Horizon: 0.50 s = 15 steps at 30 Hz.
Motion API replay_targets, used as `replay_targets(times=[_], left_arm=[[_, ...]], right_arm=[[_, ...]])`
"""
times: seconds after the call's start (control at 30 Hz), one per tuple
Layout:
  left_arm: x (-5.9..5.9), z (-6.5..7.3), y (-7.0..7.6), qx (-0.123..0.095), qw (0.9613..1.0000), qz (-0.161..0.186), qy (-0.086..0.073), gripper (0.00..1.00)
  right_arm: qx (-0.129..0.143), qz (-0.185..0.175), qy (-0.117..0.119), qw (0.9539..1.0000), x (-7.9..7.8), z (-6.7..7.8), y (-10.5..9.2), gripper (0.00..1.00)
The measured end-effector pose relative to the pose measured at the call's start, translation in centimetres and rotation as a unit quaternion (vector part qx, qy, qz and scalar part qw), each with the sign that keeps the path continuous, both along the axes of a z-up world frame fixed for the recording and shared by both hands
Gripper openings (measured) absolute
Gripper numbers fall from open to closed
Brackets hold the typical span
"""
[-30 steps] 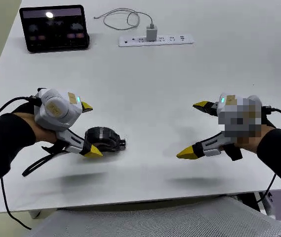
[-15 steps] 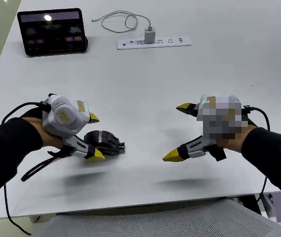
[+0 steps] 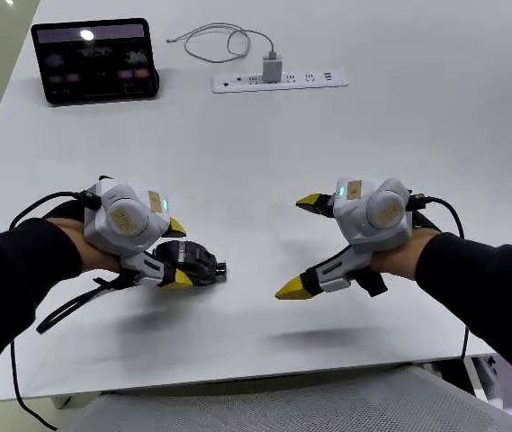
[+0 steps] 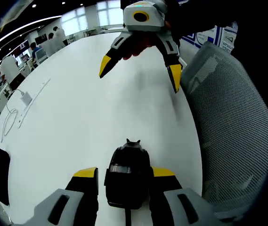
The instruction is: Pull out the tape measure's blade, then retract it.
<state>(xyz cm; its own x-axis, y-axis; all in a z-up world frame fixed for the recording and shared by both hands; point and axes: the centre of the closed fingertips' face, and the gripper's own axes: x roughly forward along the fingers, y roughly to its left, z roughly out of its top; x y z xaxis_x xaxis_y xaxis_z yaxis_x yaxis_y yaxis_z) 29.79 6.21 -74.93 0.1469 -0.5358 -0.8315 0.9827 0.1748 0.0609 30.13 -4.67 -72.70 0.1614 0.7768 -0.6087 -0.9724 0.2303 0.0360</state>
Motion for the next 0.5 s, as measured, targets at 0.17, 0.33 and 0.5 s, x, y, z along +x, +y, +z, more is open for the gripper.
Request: replay_targets(times=[0.17, 0.33, 0.5], left_arm=[[-0.3, -0.2, -0.1, 0.007, 0.9994, -0.033, -0.008, 0.35], [-0.5, -0.3, -0.1, 0.013, 0.9992, -0.038, -0.005, 0.32], [-0.6, -0.3, -0.1, 0.021, 0.9991, -0.038, 0.001, 0.32]], right_arm=[[-0.004, 0.014, 0.001, 0.9999, -0.3, -0.6, 1.4, 0.87], [-0.014, 0.032, 0.001, 0.9994, -0.7, -1.5, 2.8, 0.82], [-0.009, 0.035, 0.003, 0.9993, -0.6, -1.5, 3.7, 0.78]])
